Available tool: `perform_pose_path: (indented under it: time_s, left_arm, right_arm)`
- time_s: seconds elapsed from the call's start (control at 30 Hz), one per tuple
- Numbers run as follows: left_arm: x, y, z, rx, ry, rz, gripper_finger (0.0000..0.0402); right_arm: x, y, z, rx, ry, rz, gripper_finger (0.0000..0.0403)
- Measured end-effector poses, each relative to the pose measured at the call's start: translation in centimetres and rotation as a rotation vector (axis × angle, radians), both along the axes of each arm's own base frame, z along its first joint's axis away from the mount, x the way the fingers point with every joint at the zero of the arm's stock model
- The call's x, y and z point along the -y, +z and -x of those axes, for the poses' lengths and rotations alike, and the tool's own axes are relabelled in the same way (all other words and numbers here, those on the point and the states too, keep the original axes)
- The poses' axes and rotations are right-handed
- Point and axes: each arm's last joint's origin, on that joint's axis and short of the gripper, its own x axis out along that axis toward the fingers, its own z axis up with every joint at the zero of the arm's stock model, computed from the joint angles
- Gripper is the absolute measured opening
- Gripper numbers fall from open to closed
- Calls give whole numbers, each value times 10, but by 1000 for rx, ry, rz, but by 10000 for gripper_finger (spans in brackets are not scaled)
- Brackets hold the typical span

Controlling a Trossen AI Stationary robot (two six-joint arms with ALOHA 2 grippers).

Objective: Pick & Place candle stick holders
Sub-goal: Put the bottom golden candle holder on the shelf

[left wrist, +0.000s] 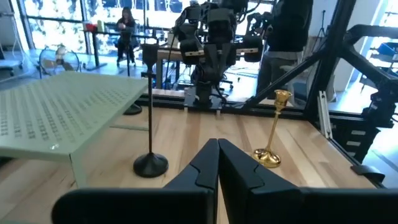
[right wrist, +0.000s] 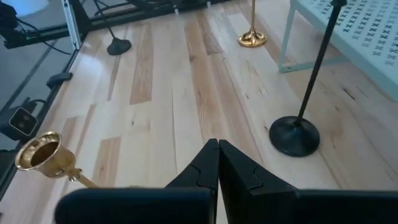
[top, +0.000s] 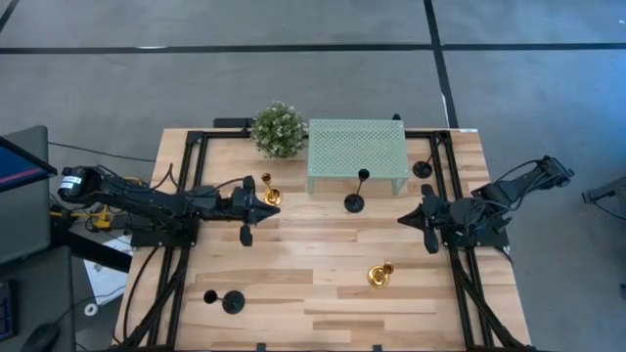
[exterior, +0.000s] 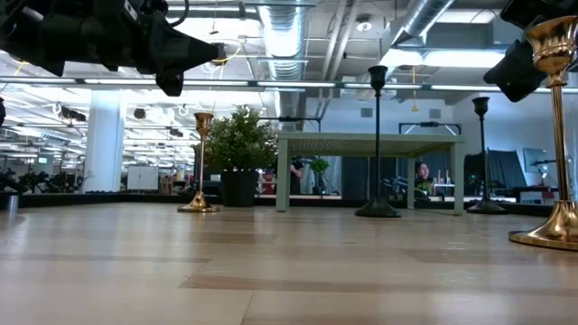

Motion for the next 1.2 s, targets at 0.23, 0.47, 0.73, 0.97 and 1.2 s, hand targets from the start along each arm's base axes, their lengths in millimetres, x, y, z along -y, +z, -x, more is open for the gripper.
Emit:
perform_pose_path:
  time_s: [0.23,0.47,0.73,0.97,1.2]
  left_arm:
    - [0,0,0,1,-1,3,10]
    - [0,0,0,1,-1,3,9]
    - [2,0,0,3,-57,-23,9]
    - [4,0,0,4,-106,-31,9]
    - [4,0,0,4,-107,-31,9]
  right_arm:
    - [0,1,-1,12,3,-7,0]
    - [-2,1,0,0,52,-19,0]
    - [-13,-2,1,-54,195,-110,0]
    - [-33,-12,-2,-155,367,-36,0]
    - [-53,-24,-11,-211,375,44,0]
